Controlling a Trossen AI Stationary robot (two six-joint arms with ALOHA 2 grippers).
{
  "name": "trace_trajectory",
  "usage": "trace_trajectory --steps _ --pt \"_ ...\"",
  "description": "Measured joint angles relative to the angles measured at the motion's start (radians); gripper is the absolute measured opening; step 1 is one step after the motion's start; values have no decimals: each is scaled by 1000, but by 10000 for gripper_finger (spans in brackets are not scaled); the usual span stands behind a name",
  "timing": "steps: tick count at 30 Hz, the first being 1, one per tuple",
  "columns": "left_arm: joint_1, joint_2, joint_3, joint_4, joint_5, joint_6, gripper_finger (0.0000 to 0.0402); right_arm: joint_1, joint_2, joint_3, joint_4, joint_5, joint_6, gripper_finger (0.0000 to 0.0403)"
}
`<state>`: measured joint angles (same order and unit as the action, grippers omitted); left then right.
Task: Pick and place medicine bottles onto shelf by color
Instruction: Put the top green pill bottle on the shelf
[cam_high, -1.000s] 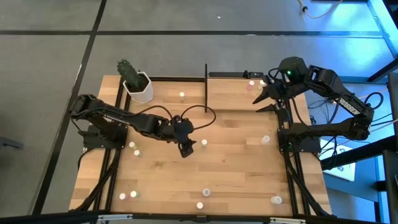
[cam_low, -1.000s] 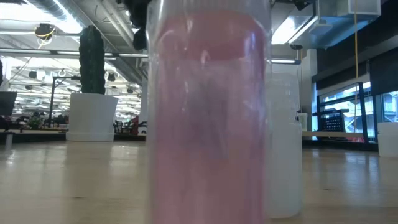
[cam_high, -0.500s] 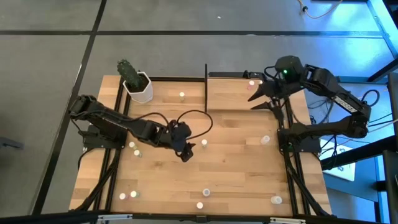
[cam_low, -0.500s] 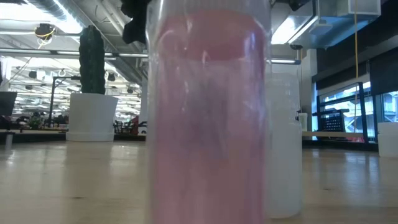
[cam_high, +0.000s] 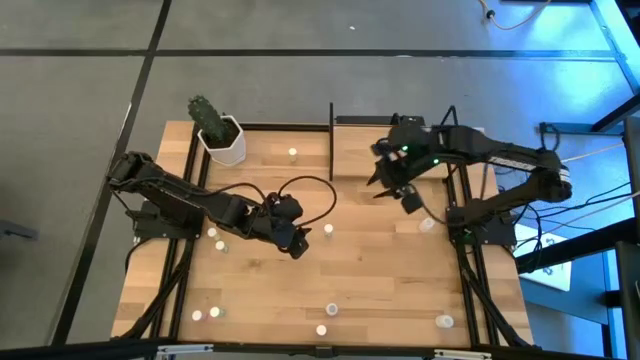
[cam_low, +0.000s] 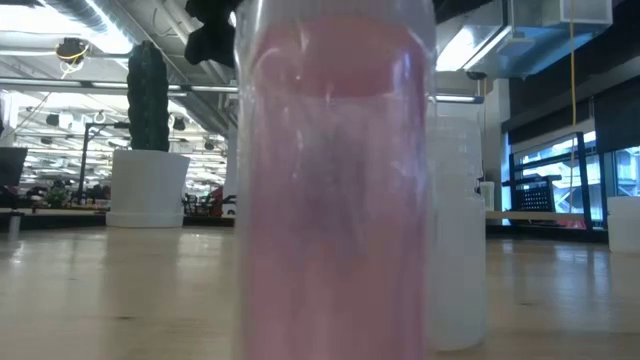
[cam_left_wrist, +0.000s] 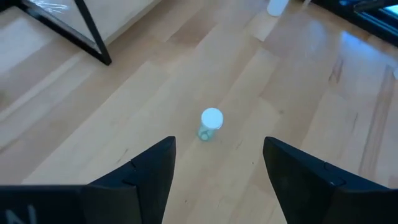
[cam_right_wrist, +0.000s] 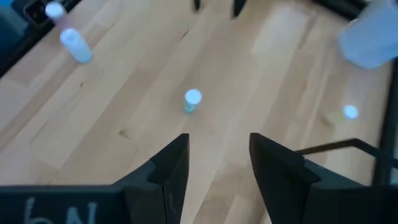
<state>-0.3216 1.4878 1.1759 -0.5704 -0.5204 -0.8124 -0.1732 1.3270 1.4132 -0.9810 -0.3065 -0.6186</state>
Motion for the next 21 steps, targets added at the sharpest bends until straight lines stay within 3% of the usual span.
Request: trace_trajectory --steps 18,21 --pt "-75 -184 0 -96 -126 2 236 122 214 0 223 5 -12 170" --pt "-75 -186 0 -99 -126 2 236 142 224 0 230 68 -11 170"
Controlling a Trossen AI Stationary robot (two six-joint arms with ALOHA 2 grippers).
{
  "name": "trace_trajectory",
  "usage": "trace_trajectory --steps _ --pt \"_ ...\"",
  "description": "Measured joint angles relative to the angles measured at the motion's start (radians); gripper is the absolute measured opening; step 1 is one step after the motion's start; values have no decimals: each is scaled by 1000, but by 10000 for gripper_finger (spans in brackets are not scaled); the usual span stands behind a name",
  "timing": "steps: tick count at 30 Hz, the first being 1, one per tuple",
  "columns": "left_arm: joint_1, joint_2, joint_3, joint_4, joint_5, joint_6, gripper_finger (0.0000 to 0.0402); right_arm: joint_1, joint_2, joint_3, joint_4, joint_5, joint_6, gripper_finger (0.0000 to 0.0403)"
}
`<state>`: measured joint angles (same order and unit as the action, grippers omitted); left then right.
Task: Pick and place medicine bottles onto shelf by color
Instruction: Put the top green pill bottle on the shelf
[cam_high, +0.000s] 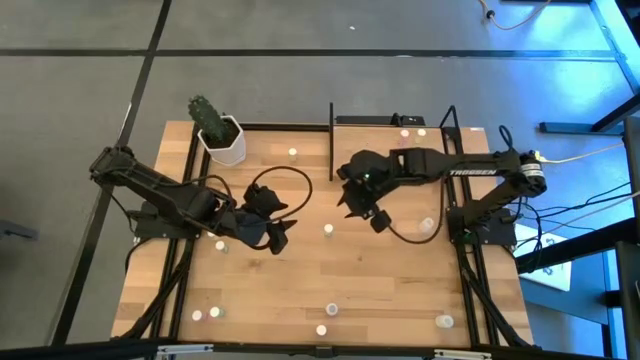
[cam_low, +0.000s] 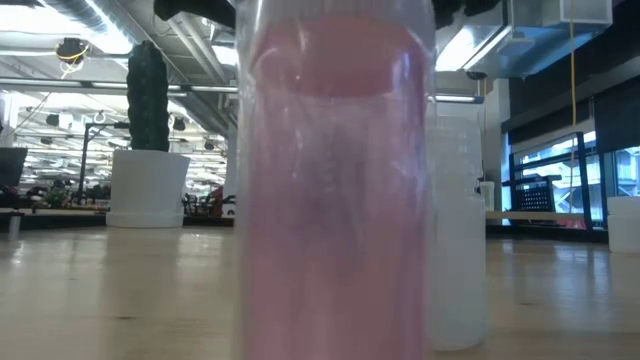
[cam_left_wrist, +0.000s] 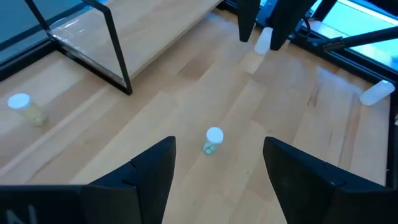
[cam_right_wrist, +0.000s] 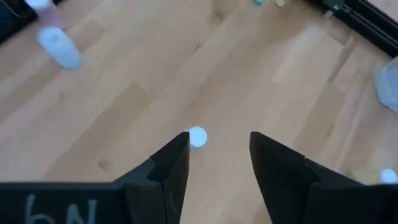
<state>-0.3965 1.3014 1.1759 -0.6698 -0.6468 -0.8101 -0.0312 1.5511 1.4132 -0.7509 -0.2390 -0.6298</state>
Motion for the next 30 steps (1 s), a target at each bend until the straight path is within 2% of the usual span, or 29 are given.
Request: trace_trajectory --steps 3,12,15,25,30 --pt "0 0 0 -1 0 0 236 15 15 0 0 57 0 171" --pt "1 0 0 -3 -24 0 236 47 94 0 10 61 -12 219" --pt "1 0 0 -3 -24 0 236 49 136 0 15 62 -64 230" --pt "1 0 0 -4 -24 0 236 49 253 1 32 -16 -161 223" --pt "1 0 0 -4 -24 0 236 48 296 1 78 -16 -193 222"
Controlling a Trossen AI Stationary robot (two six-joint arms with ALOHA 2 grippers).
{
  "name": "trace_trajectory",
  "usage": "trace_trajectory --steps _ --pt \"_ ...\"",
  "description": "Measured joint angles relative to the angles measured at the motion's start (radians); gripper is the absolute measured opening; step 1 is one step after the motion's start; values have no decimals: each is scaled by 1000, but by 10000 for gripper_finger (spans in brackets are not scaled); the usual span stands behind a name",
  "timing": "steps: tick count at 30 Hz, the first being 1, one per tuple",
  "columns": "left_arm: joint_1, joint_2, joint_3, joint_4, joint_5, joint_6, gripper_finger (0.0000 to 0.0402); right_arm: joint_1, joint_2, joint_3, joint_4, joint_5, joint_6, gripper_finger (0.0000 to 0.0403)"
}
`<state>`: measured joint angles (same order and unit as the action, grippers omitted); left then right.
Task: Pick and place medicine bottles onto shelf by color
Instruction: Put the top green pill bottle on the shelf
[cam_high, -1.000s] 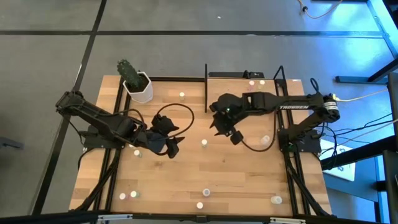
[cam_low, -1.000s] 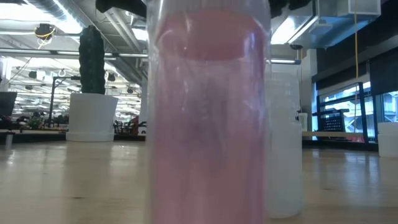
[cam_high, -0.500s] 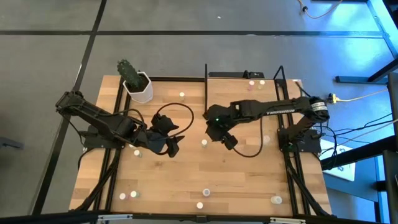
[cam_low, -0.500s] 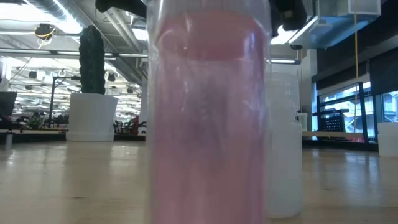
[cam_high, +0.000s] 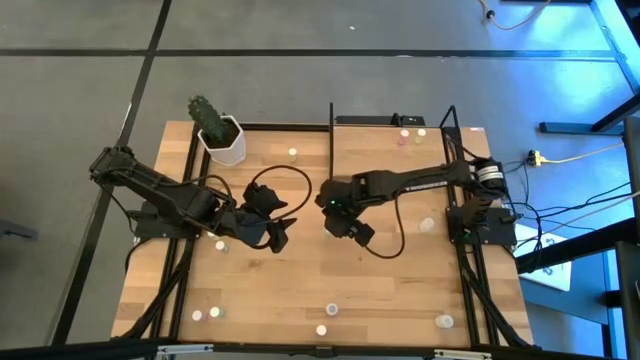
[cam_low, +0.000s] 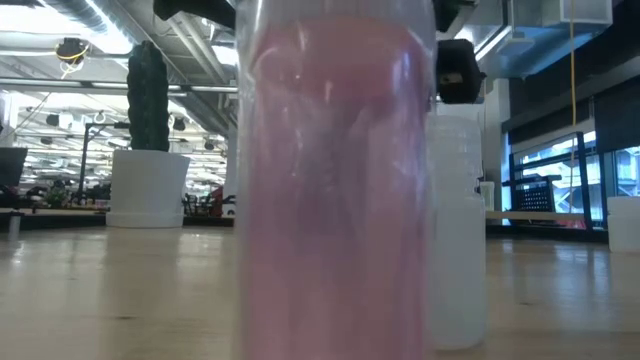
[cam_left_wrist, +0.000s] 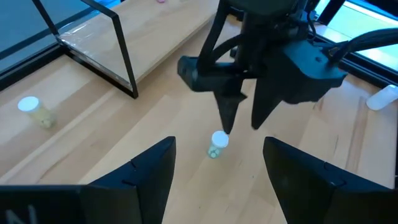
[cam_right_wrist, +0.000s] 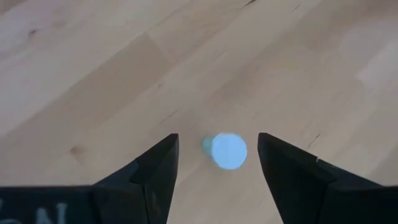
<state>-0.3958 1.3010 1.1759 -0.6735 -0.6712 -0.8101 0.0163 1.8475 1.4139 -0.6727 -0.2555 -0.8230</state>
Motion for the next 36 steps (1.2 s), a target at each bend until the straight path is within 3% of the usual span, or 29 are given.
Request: trace_trajectory --steps 23,36 --pt "0 0 0 1 0 -3 236 -1 95 0 100 30 -50 223" --pt "0 0 0 1 0 -1 236 -42 125 0 48 71 -45 223"
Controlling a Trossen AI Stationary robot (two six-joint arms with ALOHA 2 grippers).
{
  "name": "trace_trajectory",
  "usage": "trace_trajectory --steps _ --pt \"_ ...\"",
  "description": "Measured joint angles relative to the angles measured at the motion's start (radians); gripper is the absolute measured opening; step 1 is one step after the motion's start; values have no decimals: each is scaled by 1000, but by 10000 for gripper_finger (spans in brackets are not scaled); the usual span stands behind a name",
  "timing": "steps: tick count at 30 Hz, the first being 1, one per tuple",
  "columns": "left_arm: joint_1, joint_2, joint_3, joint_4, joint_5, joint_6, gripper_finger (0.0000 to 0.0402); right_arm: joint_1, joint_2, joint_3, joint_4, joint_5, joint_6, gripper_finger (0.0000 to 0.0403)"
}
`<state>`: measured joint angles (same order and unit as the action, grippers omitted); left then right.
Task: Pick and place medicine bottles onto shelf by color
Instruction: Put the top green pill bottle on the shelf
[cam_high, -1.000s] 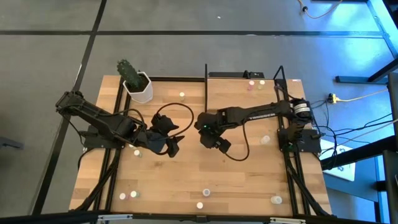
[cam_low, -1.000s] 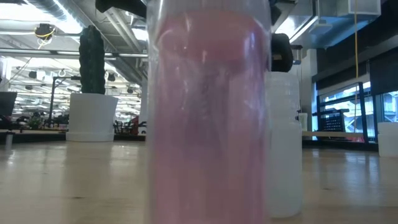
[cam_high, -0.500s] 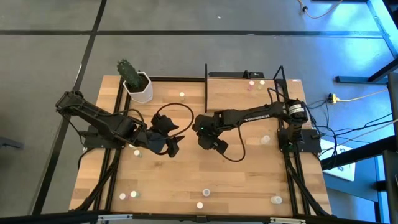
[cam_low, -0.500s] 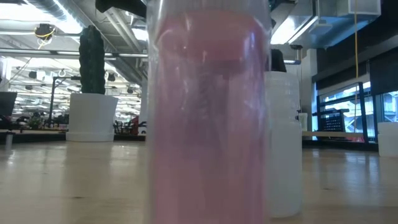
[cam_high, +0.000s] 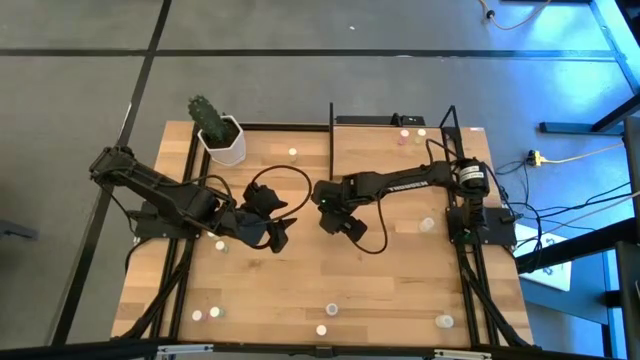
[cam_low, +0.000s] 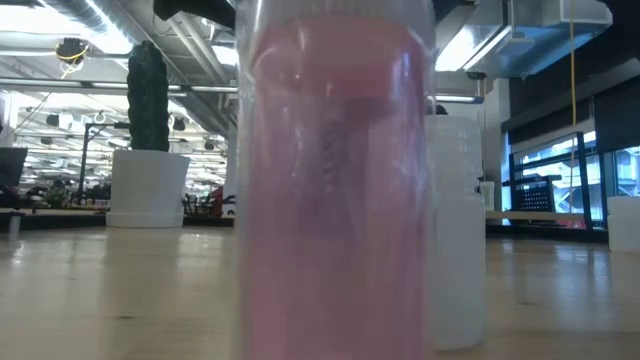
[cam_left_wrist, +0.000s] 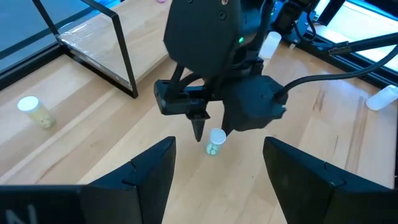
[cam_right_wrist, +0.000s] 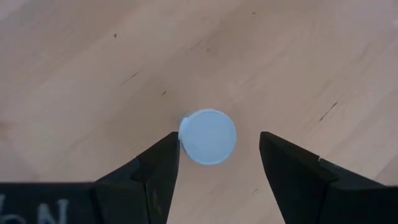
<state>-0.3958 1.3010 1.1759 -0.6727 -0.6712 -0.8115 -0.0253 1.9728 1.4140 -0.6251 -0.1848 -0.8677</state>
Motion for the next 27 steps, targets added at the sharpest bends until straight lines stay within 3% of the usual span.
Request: trace_trajectory --steps 8,15,27 --pt "0 0 0 0 0 1 236 1 0 0 18 -3 -1 223" --pt "0 0 0 0 0 0 236 1 0 0 17 -78 -1 223" --pt "0 0 0 0 0 -1 236 1 43 -1 32 -79 4 203"
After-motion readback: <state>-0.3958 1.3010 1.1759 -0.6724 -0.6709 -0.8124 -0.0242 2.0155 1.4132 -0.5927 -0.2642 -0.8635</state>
